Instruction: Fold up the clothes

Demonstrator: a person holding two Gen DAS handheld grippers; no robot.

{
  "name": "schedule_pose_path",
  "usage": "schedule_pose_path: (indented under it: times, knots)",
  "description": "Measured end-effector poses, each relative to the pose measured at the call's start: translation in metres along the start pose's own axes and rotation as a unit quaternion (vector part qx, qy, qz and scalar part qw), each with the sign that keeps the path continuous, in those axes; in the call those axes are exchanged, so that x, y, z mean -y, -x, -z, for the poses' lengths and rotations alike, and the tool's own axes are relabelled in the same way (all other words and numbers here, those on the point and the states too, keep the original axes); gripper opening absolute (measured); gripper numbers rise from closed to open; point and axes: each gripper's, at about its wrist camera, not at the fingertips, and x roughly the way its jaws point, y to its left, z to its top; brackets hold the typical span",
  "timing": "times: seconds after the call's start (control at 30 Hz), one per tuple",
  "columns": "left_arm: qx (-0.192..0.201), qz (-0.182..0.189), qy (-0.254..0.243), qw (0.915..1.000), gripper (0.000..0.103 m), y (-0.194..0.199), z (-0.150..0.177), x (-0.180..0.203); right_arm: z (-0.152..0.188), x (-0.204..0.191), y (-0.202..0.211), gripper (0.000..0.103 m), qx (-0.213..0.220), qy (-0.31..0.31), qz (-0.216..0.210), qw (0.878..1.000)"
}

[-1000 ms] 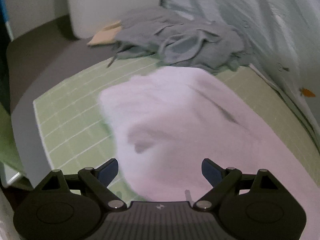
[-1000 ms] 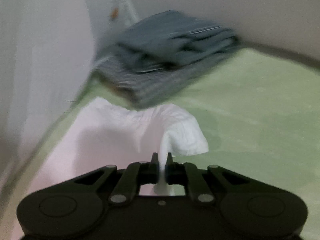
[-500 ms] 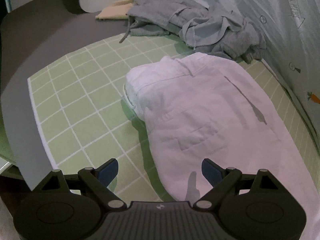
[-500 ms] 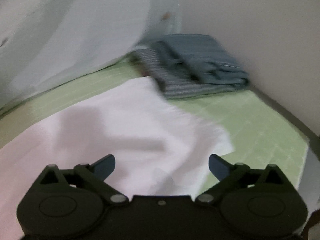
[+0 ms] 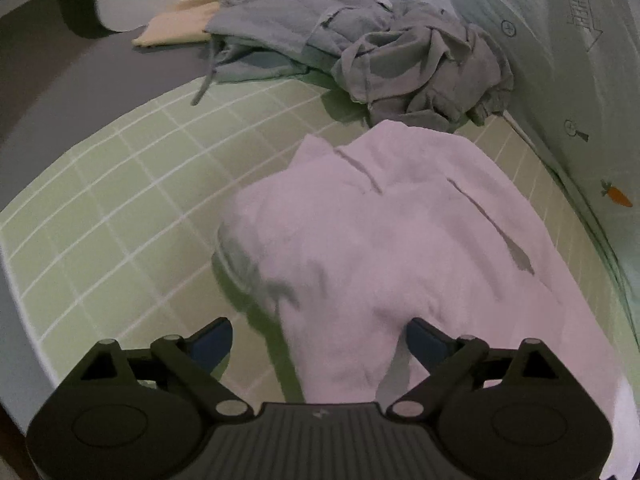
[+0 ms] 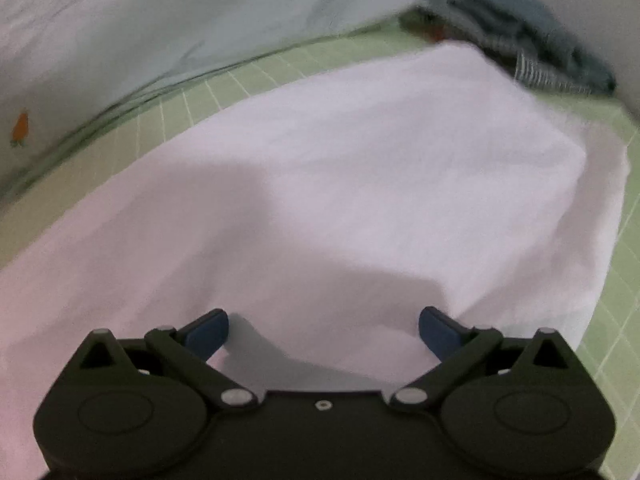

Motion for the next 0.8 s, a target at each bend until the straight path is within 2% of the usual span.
schedule_pose_path:
  times: [0.07, 0.23, 0.33, 0.4, 0.43, 0.47, 0.5, 0.67, 0.8]
  knots:
    - [-0.012, -0.003, 0.0, 0.9999, 0.094, -0.008, -0.005, -0.004, 0.009, -0.01, -0.003, 0.103, 0.025, 0.034, 0.018, 0.999]
    - [-0.025, 0.005, 0.023, 0.9994, 0.099, -0.025, -0.017, -0.017, 0.025, -0.014, -0.003, 0.103, 0.083, 0.013, 0.027, 0.996]
    - [-0.014, 0.014, 0.013, 0.9997, 0.098, -0.029, -0.021, -0.013, 0.033, -0.011, -0.002, 0.103, 0.104, 0.017, 0.022, 0.994]
    - [0.002, 0.022, 0.002, 0.9998, 0.087, -0.029, -0.022, -0.007, 0.036, -0.01, -0.002, 0.103, 0.115, 0.019, 0.021, 0.993]
    - [0.009, 0.016, -0.001, 0.9998, 0.084, -0.029, -0.022, -0.005, 0.038, -0.011, -0.002, 0.103, 0.118, 0.019, 0.022, 0.993]
    - [0.014, 0.012, -0.004, 0.9998, 0.078, -0.029, -0.022, -0.002, 0.04, -0.013, -0.001, 0.103, 0.12, 0.019, 0.022, 0.992]
    - [0.019, 0.009, -0.007, 0.9997, 0.068, -0.028, -0.021, 0.001, 0.039, -0.013, -0.001, 0.103, 0.121, 0.019, 0.022, 0.992]
    - [0.04, 0.0, -0.026, 0.9989, 0.033, -0.012, -0.023, 0.01, 0.04, -0.013, -0.003, 0.103, 0.126, 0.019, 0.02, 0.992]
    - [0.078, 0.02, -0.073, 0.9941, 0.027, 0.019, -0.025, 0.034, 0.041, -0.012, -0.003, 0.103, 0.128, 0.019, 0.018, 0.991]
